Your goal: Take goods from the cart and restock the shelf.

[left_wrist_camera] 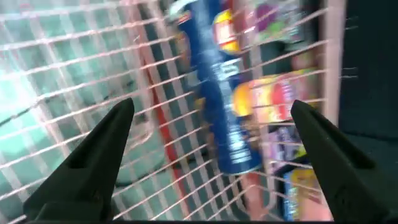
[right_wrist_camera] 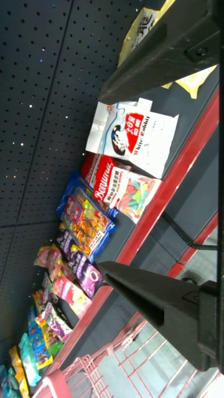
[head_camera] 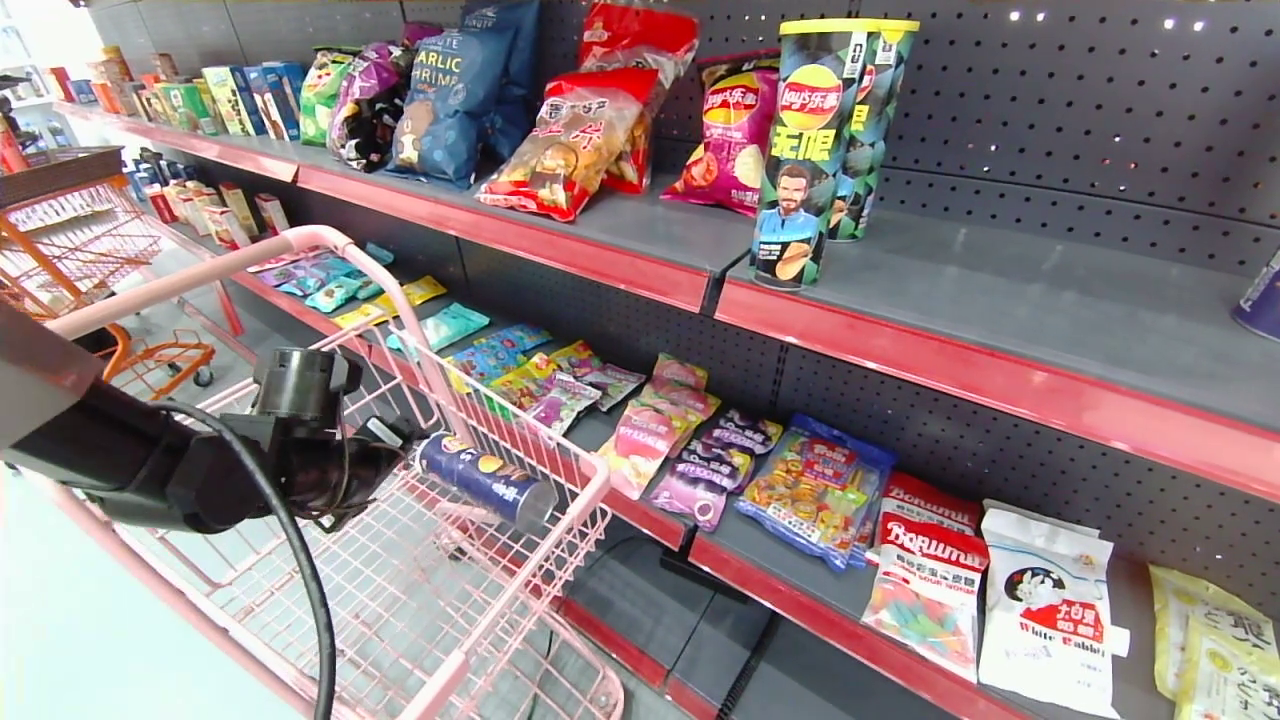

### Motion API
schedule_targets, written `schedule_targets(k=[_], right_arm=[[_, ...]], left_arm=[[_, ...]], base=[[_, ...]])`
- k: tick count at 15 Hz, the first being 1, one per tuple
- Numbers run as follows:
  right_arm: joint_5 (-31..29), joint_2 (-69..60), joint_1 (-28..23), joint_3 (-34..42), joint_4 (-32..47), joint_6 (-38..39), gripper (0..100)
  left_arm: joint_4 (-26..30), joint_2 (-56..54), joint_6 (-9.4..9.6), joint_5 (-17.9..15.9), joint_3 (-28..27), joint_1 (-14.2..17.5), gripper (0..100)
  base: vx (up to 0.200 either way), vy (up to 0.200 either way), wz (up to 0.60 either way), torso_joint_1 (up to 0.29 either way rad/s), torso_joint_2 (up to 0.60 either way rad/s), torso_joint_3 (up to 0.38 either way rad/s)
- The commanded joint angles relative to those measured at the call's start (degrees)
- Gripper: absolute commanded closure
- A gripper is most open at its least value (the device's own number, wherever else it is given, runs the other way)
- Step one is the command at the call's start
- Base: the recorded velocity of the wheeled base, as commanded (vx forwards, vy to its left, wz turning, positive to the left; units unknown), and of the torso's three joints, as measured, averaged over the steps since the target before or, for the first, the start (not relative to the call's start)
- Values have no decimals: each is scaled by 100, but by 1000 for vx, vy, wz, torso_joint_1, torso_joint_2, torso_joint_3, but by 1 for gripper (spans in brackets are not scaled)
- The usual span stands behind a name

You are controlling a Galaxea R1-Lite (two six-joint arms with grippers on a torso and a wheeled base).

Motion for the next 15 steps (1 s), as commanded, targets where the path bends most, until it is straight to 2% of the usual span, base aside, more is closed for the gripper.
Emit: schedule_targets(k=[1, 2, 3, 7, 11, 15], right_arm=[[2, 2, 1, 0, 6, -2, 0], [2, 2, 1, 0, -3, -2, 0], [2, 2, 1, 0, 6, -2, 0], [-6, 2, 1, 0, -3, -2, 0], [-6, 2, 1, 0, -3, -2, 0], [2, 2, 1, 0, -3, -2, 0]], left_arm=[[538, 298, -88, -117, -435, 57, 0], [801, 369, -255, -390, -742, 57, 0], [810, 500, -290, -416, -927, 57, 0], [810, 799, -272, -442, -1138, 40, 0], [845, 1204, -167, -460, -1410, 66, 0], [1267, 1529, -167, -460, -2096, 57, 0]], base=[[0, 0, 0, 0, 0, 0], [0, 0, 0, 0, 0, 0], [0, 0, 0, 0, 0, 0], [0, 0, 0, 0, 0, 0], [0, 0, 0, 0, 0, 0], [0, 0, 0, 0, 0, 0]])
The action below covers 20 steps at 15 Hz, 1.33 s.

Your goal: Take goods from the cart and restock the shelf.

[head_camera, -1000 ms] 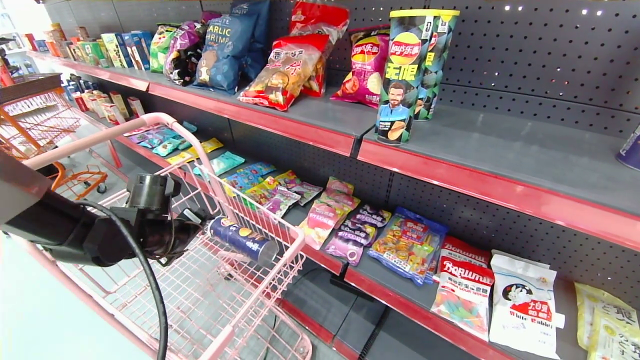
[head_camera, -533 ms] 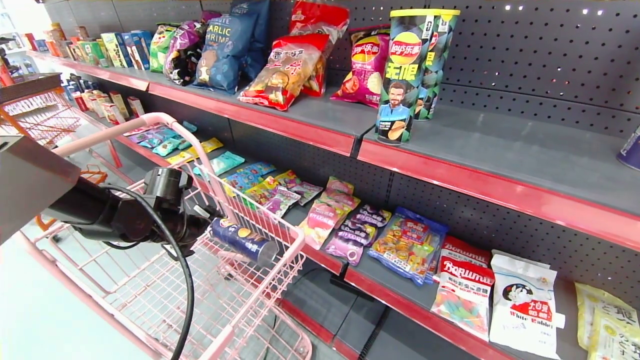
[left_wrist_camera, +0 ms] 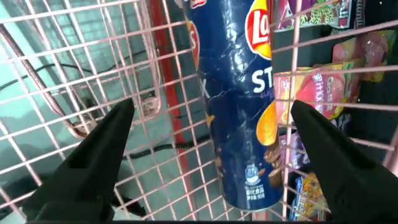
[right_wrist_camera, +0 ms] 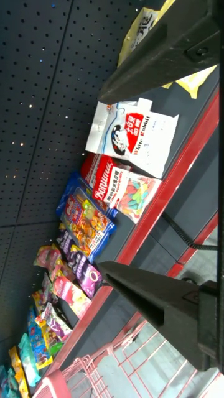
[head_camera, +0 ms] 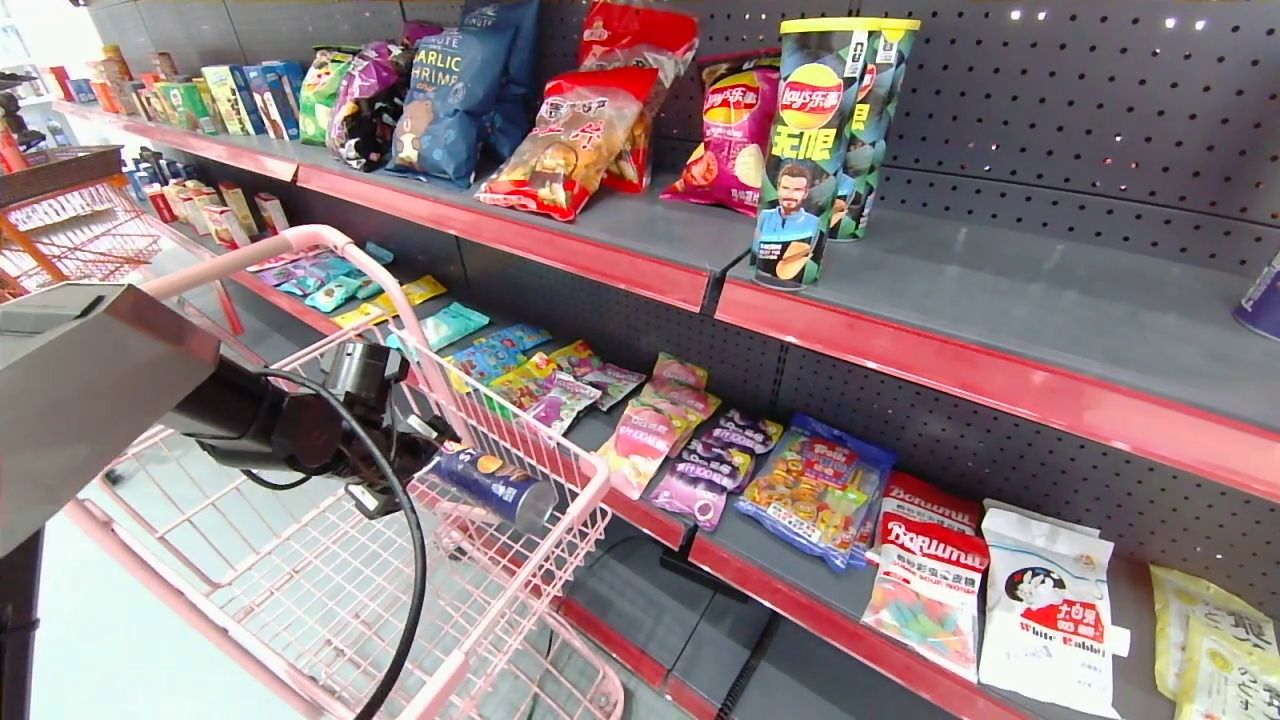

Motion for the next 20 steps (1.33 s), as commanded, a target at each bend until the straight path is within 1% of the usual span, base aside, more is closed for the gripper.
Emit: schedule_targets(k=[1, 11, 17, 20], right_arm=[[0, 2, 4, 0, -3, -2, 0], [0, 2, 4, 0, 6, -2, 0], [0, 2, 4, 0, 6, 7, 0], [0, 2, 4, 0, 6, 7, 0]], left_arm=[[121, 248, -2, 1, -330, -2, 0], [147, 899, -29, 1, -1174, -55, 0], [147, 1154, -37, -8, -1305, -90, 0], [165, 1259, -29, -8, -1472, -90, 0]], base=[[0, 0, 0, 0, 0, 0], [0, 0, 0, 0, 0, 0], [0, 0, 0, 0, 0, 0], [0, 0, 0, 0, 0, 0]])
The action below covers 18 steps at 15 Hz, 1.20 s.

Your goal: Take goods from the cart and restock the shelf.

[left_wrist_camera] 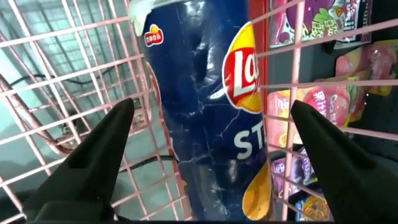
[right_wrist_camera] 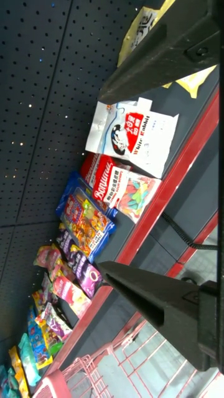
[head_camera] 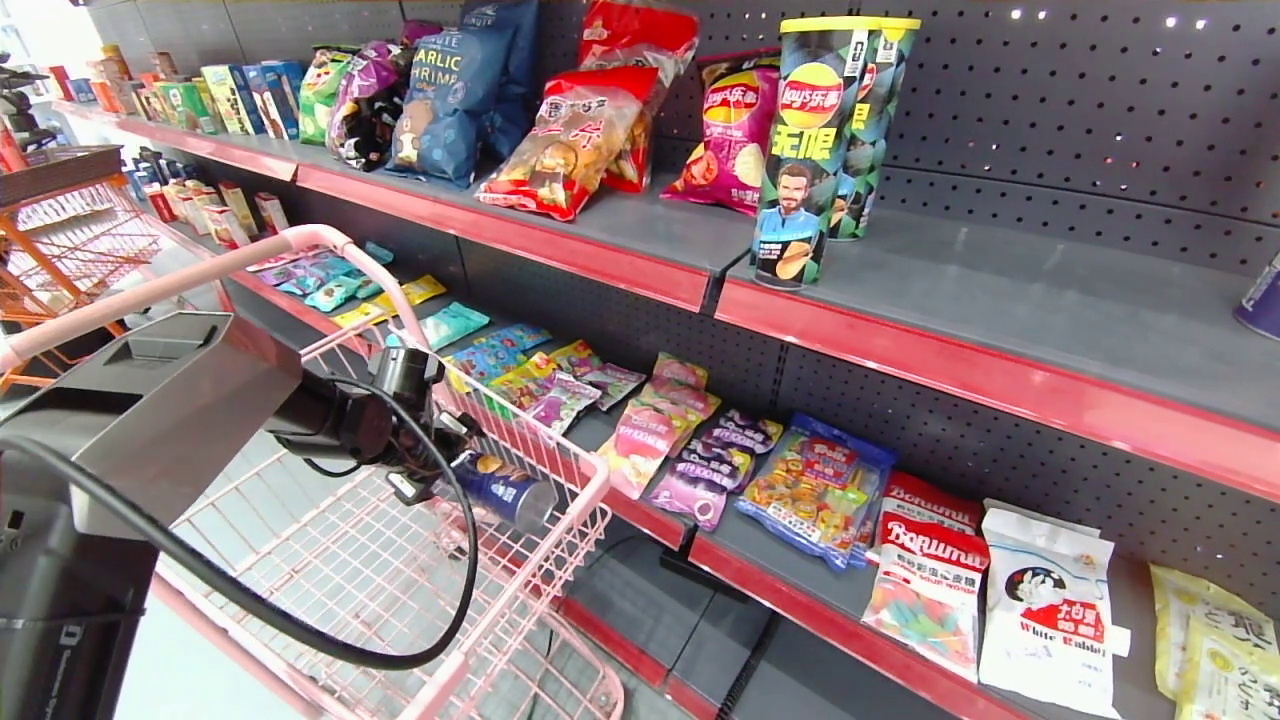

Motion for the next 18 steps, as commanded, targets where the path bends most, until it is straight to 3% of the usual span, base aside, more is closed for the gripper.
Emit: schedule_targets(k=[1, 18], right_arm=[[-1, 2, 1, 0, 8, -10, 0], [-1, 2, 1, 0, 0, -1, 0]], left_arm=[[40, 135, 9, 1, -144, 1, 0], [76, 381, 18, -8, -461, -69, 0]], base=[[0, 0, 0, 0, 0, 0], [0, 0, 0, -6, 21, 17]])
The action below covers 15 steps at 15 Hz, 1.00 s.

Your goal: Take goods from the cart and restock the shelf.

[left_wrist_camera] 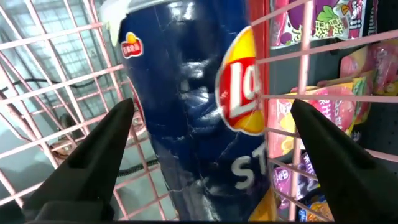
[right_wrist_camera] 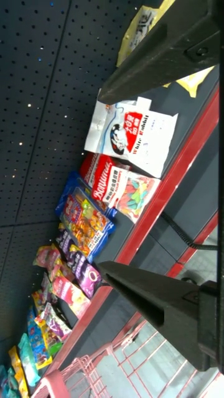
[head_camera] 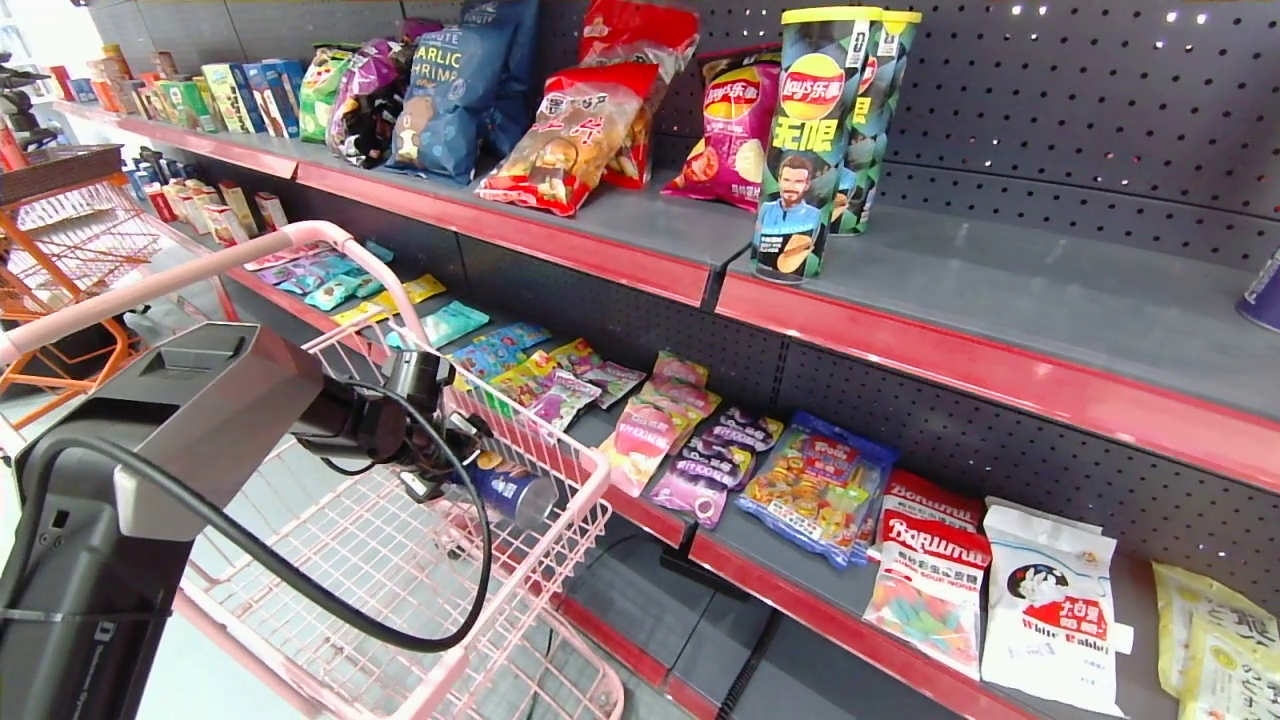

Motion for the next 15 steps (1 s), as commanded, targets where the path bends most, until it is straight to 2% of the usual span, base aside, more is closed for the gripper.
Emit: schedule_targets(k=[1, 5, 15], right_arm=[[-1, 2, -1, 0, 4, 0, 0], [8, 2, -1, 0, 4, 0, 0], [16, 2, -1, 0, 4, 0, 0]], left_arm=[[-4, 10, -4, -4, -10, -3, 0], [-4, 10, -4, -4, -10, -3, 0], [5, 71, 14, 4, -151, -100, 0]], base=[[0, 0, 0, -105, 369, 271], [0, 0, 0, -49, 172, 122], [0, 0, 0, 0, 0, 0]])
